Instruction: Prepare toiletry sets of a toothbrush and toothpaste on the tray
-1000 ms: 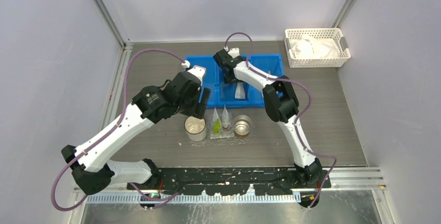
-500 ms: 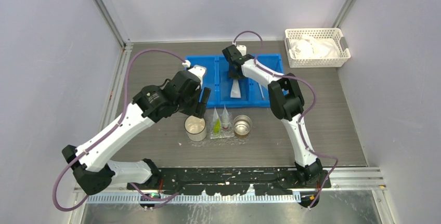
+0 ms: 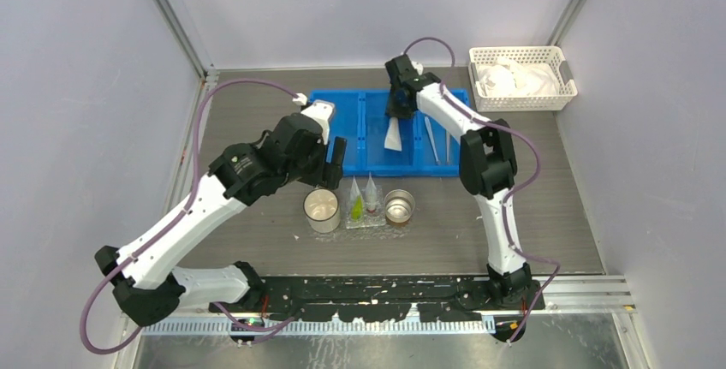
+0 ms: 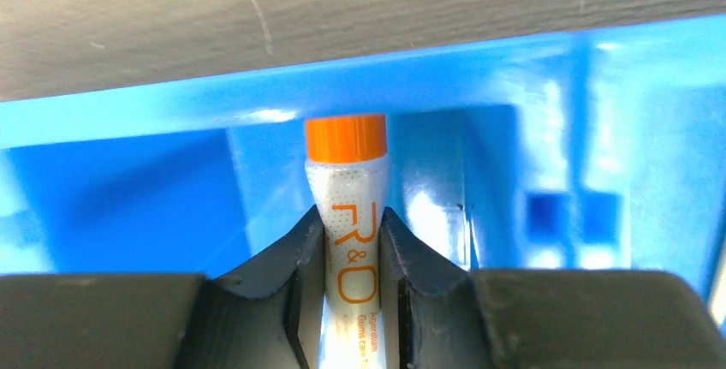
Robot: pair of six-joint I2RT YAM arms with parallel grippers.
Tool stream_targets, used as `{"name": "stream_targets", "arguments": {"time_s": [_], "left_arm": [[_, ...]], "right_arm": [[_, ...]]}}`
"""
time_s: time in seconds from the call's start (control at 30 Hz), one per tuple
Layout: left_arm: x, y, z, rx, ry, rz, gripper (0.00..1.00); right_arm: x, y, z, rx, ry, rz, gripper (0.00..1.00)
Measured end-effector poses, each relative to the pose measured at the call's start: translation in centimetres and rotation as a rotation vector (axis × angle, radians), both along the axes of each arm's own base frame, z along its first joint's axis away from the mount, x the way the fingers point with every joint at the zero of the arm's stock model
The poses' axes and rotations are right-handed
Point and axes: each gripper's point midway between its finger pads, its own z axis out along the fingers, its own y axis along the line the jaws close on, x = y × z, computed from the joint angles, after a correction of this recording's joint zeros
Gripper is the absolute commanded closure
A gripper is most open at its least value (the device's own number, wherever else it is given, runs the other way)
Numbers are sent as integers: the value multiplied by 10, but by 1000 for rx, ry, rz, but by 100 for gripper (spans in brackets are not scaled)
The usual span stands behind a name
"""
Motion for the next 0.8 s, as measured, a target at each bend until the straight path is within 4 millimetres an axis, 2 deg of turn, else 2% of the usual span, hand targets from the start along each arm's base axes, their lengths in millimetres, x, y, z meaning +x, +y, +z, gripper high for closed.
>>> {"name": "stream_targets", "arguments": {"time_s": [0.13,0.2,0.3,0.37,0.43,0.5,0.57,0.67,0.8], "left_arm": [[8,-11,26,-110,-85,4,1],[14,-19,40,-173,-134,-1,0],[25,-33,57,-264,-210,-5,0],[34,-42,59,-304,-251,-6,0],[42,-48,56,-326,-282,-4,0],[50,-53,48,-328,-308,1,0],[56,-57,42,-330,-331,5,0],[65,-60,40,-335,-381,8,0],[74,-62,46,-346,-458,15,0]], "right_arm": [[6,-3,58,134,-58,-39,73],[7,-4,91,205,-105,-61,73],[3,-4,154,352,-204,-94,73],[-7,-3,185,454,-249,-115,73],[-21,0,208,565,-275,-134,73],[-33,8,220,673,-277,-149,74],[-43,16,223,774,-258,-168,74],[-54,30,209,886,-192,-209,75],[-67,43,183,937,-104,-262,75]]}}
